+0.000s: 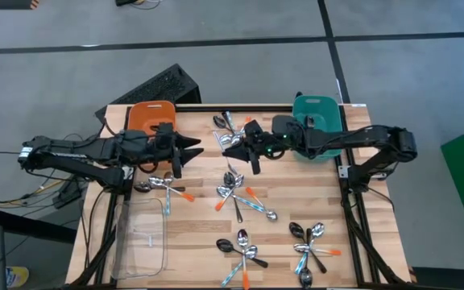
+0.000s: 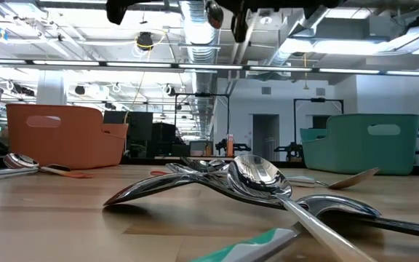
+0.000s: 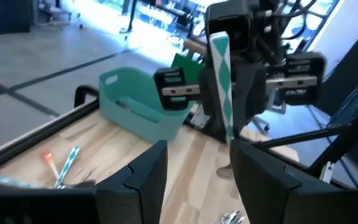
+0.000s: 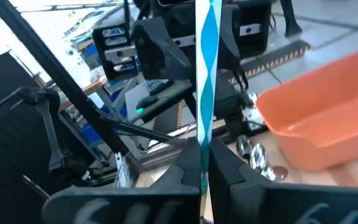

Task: Sort silverware by color (type)
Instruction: Put the white blue spoon into the orange bin

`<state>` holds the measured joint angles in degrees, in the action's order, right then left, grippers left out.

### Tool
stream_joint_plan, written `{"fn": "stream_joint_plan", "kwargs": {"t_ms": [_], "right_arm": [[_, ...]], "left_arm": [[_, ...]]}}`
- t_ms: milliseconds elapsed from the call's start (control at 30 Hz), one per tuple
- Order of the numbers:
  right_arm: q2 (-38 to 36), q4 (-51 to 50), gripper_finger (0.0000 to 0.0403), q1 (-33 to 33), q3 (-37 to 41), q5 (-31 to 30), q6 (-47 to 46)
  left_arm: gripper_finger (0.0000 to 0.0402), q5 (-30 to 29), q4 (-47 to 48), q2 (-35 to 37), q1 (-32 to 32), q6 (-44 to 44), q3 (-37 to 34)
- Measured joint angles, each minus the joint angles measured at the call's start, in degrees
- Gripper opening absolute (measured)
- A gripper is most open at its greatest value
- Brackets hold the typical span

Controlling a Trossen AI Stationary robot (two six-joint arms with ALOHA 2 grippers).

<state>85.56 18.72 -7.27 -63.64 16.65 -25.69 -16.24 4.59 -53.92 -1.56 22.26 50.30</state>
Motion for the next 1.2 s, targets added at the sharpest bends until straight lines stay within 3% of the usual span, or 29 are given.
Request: {"fn": "stream_joint_plan", "kwargs": {"t_ms": [367, 633, 800, 900, 1033, 1200], "right_arm": [[-0.5, 0.2, 0.0017, -1.2, 0.0, 10.5, 3.8], [-0.5, 0.4, 0.0017, -1.1, 0.0, 10.6, 5.3], [-0.5, 0.4, 0.0019, -1.6, 0.0, 10.5, 5.3], [-0.5, 0.9, 0.0019, -1.7, 0.0, 10.4, 5.4], [-0.5, 1.2, 0.0020, -1.9, 0.0, 10.4, 5.4], [-0.5, 1.1, 0.0021, -2.0, 0.0, 9.8, 5.3]], "left_arm": [[0.0162, 6.7, -9.3, -2.5, 1.1, -9.2, 0.1], [0.0162, 13.0, -18.7, -8.8, 4.9, -5.9, 0.0], [0.0162, 22.8, -25.2, -11.0, 6.8, -5.5, 0.0], [0.0158, 23.6, -25.6, -11.8, 7.4, -4.4, 0.0], [0.0123, 22.2, -25.7, -11.7, 8.5, -3.2, 0.0], [0.0045, 22.0, -25.7, -11.7, 9.8, -1.6, 0.0]]}}
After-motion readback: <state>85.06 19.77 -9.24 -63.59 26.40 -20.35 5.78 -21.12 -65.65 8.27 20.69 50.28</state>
